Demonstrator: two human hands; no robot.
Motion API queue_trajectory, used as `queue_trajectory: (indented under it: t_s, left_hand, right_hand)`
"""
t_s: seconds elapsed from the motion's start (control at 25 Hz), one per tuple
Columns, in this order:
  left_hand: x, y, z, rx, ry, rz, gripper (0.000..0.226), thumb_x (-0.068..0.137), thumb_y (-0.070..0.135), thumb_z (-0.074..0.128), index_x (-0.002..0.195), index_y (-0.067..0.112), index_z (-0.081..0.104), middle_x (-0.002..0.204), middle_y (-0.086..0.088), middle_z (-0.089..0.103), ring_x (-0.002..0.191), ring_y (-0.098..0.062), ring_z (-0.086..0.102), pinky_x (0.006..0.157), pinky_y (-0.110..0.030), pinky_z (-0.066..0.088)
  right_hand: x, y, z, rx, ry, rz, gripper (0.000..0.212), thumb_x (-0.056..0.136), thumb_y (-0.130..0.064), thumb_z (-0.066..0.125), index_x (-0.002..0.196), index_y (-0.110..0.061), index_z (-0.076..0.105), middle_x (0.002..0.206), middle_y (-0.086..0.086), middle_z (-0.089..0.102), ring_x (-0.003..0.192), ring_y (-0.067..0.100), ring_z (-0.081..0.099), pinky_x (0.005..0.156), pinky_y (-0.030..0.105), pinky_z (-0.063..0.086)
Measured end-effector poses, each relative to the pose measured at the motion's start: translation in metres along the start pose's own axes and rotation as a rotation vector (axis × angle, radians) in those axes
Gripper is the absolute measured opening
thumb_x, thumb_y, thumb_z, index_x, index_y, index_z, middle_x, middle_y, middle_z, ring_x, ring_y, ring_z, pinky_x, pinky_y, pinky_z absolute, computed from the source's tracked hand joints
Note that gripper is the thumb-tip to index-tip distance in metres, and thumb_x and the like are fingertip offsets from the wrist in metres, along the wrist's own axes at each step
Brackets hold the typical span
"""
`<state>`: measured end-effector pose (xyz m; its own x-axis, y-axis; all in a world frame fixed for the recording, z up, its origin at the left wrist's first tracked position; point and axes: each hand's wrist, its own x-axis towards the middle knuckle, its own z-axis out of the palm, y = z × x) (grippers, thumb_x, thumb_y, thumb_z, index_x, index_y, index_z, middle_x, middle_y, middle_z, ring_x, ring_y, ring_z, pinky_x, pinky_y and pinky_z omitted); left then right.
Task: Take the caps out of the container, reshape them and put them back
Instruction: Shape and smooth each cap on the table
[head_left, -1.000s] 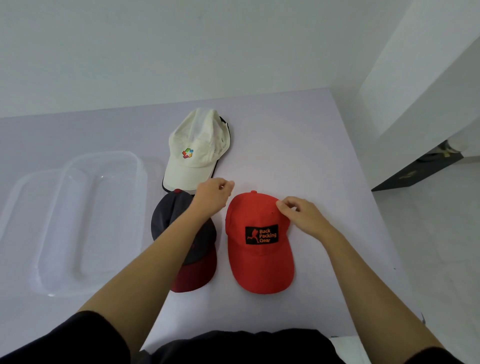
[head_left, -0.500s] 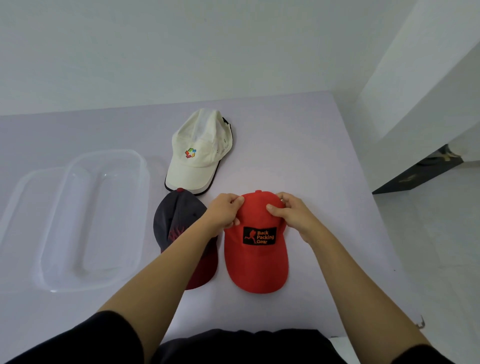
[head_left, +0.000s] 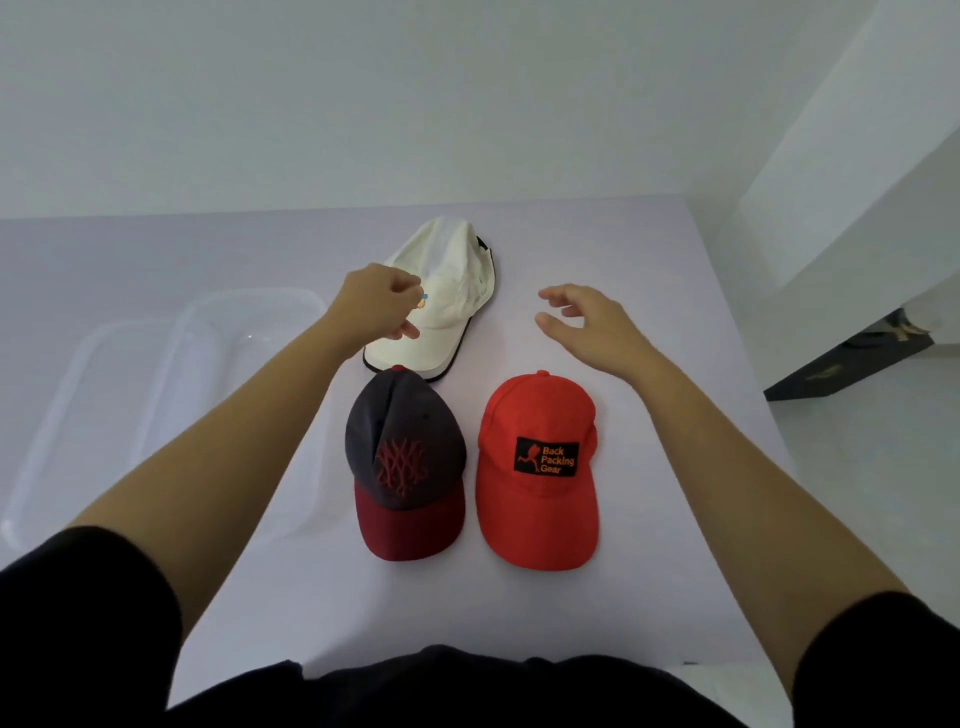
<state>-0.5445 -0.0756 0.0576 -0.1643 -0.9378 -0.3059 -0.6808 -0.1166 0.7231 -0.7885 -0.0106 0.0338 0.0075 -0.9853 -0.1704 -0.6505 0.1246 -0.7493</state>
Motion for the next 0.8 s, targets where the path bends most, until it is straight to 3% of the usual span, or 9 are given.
queue_trajectory:
  t_s: [0.16, 0.24, 0.32, 0.44, 0.52, 0.64, 0.72, 0.8]
  left_hand:
    - [0.012, -0.024, -0.020, 0.126, -0.072, 0.011, 0.027, 0.094, 0.017, 0.045, 0.111, 0.010, 0.065, 0.113, 0.000, 0.065, 0.083, -0.019, 0.070, 0.066, -0.021, 0.053]
    - [0.022, -0.040, -0.026, 0.257, -0.092, 0.027, 0.031, 0.095, 0.018, 0.044, 0.118, 0.011, 0.063, 0.120, -0.006, 0.065, 0.100, -0.021, 0.066, 0.086, -0.029, 0.052]
    - [0.032, -0.054, -0.025, 0.434, -0.126, 0.074, 0.035, 0.097, 0.018, 0.040, 0.126, 0.013, 0.059, 0.130, -0.006, 0.060, 0.119, -0.022, 0.055, 0.101, -0.030, 0.039]
    - [0.050, -0.077, -0.021, 0.595, -0.215, 0.130, 0.042, 0.096, 0.007, 0.036, 0.135, 0.016, 0.051, 0.142, -0.006, 0.049, 0.131, -0.024, 0.042, 0.106, -0.030, 0.031]
    - [0.064, -0.091, -0.019, 0.677, -0.294, 0.148, 0.058, 0.091, -0.004, 0.036, 0.144, 0.018, 0.036, 0.153, -0.008, 0.033, 0.139, -0.026, 0.032, 0.110, -0.031, 0.027]
    - [0.078, -0.104, -0.016, 0.734, -0.435, 0.187, 0.087, 0.082, -0.013, 0.042, 0.152, 0.023, 0.005, 0.161, -0.005, -0.003, 0.142, -0.029, 0.025, 0.101, -0.033, 0.038]
    - [0.081, -0.110, -0.010, 0.764, -0.400, 0.244, 0.101, 0.078, -0.013, 0.051, 0.150, 0.028, -0.008, 0.160, -0.005, -0.013, 0.142, -0.031, 0.023, 0.088, -0.033, 0.045]
    - [0.087, -0.116, -0.002, 0.787, -0.285, 0.294, 0.105, 0.079, -0.008, 0.057, 0.149, 0.028, -0.012, 0.159, -0.009, -0.012, 0.144, -0.033, 0.017, 0.089, -0.038, 0.050]
  right_hand:
    - [0.034, -0.032, 0.051, -0.091, -0.104, -0.128, 0.039, 0.094, -0.021, 0.051, 0.132, -0.013, 0.050, 0.136, 0.006, 0.052, 0.125, 0.020, 0.048, 0.098, 0.022, 0.032]
    - [0.058, -0.042, 0.076, -0.151, -0.171, -0.126, 0.040, 0.094, -0.016, 0.049, 0.134, -0.012, 0.048, 0.138, 0.008, 0.050, 0.124, 0.023, 0.049, 0.100, 0.026, 0.034]
    - [0.079, -0.041, 0.095, -0.259, -0.268, -0.077, 0.048, 0.092, -0.008, 0.047, 0.139, -0.014, 0.041, 0.143, 0.011, 0.043, 0.128, 0.027, 0.044, 0.103, 0.031, 0.034]
    - [0.101, -0.038, 0.117, -0.423, -0.440, 0.022, 0.068, 0.085, 0.002, 0.048, 0.147, -0.015, 0.024, 0.154, 0.009, 0.022, 0.139, 0.028, 0.028, 0.109, 0.035, 0.031]
    - [0.110, -0.038, 0.126, -0.462, -0.481, 0.067, 0.084, 0.081, 0.002, 0.058, 0.150, -0.016, 0.013, 0.159, 0.005, 0.003, 0.143, 0.026, 0.020, 0.110, 0.036, 0.032]
    - [0.123, -0.037, 0.133, -0.465, -0.478, 0.125, 0.106, 0.074, -0.001, 0.072, 0.151, -0.019, 0.001, 0.158, -0.001, -0.014, 0.144, 0.026, 0.018, 0.108, 0.040, 0.036]
    - [0.129, -0.038, 0.134, -0.443, -0.441, 0.114, 0.110, 0.069, -0.004, 0.077, 0.150, -0.019, 0.005, 0.159, -0.001, -0.007, 0.142, 0.027, 0.022, 0.108, 0.041, 0.036]
    - [0.134, -0.038, 0.136, -0.419, -0.398, 0.101, 0.110, 0.065, -0.008, 0.081, 0.148, -0.015, 0.011, 0.156, 0.002, 0.005, 0.137, 0.029, 0.031, 0.106, 0.041, 0.039]
